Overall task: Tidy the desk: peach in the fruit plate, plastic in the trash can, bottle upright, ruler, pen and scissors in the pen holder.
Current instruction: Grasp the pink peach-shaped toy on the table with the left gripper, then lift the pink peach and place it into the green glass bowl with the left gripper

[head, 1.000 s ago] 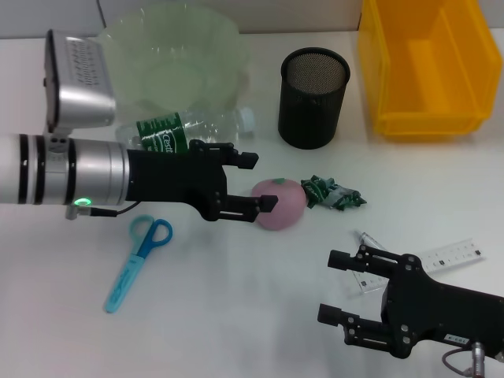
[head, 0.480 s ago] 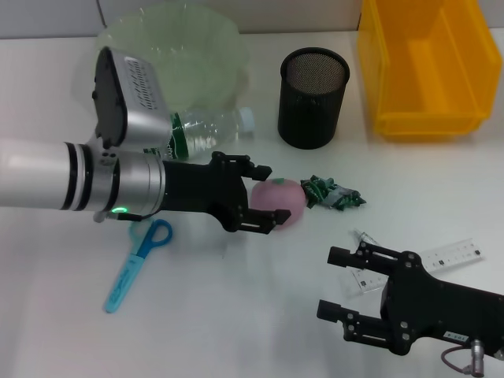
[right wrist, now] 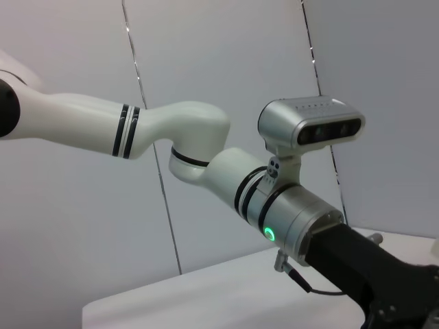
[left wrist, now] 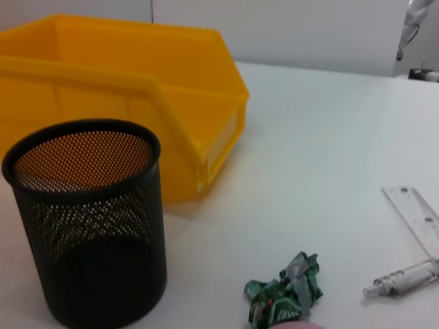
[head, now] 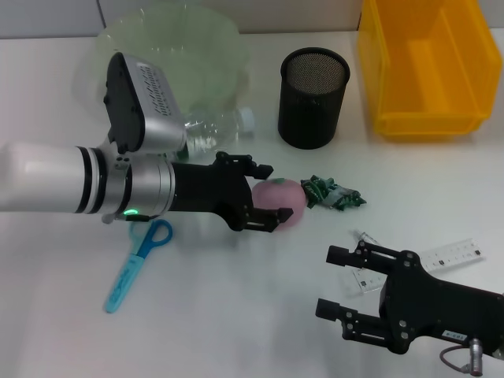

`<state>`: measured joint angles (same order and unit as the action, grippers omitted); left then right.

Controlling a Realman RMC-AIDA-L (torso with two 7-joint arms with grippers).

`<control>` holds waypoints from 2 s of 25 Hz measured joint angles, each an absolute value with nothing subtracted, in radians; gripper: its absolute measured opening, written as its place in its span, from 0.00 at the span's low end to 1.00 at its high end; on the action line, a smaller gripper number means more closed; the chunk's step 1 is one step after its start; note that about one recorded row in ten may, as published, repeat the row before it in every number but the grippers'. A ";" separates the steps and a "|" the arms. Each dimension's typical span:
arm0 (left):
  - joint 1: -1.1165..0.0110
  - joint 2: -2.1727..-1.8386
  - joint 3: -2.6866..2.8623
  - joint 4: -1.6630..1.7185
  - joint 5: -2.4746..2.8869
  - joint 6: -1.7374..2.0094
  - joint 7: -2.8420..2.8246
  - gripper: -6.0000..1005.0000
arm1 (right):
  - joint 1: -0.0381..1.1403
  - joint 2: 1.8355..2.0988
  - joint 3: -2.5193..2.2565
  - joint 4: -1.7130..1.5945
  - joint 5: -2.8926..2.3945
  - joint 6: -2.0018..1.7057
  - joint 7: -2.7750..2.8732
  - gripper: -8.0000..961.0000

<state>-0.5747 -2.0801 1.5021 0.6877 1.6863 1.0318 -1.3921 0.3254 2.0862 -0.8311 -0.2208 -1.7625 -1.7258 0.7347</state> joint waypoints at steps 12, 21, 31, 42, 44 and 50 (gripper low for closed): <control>-0.572 -2.080 1.524 0.676 1.677 0.984 -1.399 0.71 | 0.332 2.086 -0.820 -0.221 -1.763 -1.725 0.735 0.73; -0.572 -2.080 1.530 0.677 1.676 0.979 -1.400 0.48 | 0.345 2.085 -0.819 -0.221 -1.752 -1.711 0.738 0.73; -0.565 -2.073 1.472 0.686 1.641 0.987 -1.402 0.15 | 0.354 2.085 -0.819 -0.221 -1.750 -1.700 0.743 0.73; -0.523 -2.071 1.316 0.790 1.528 1.075 -1.391 0.08 | 0.354 2.085 -0.807 -0.219 -1.750 -1.699 0.740 0.73; -0.522 -2.072 1.292 0.790 1.502 1.048 -1.390 0.07 | 0.354 2.086 -0.807 -0.216 -1.750 -1.699 0.738 0.73; -0.524 -2.076 1.268 0.779 1.419 0.796 -1.319 0.05 | 0.356 2.087 -0.807 -0.208 -1.750 -1.700 0.736 0.73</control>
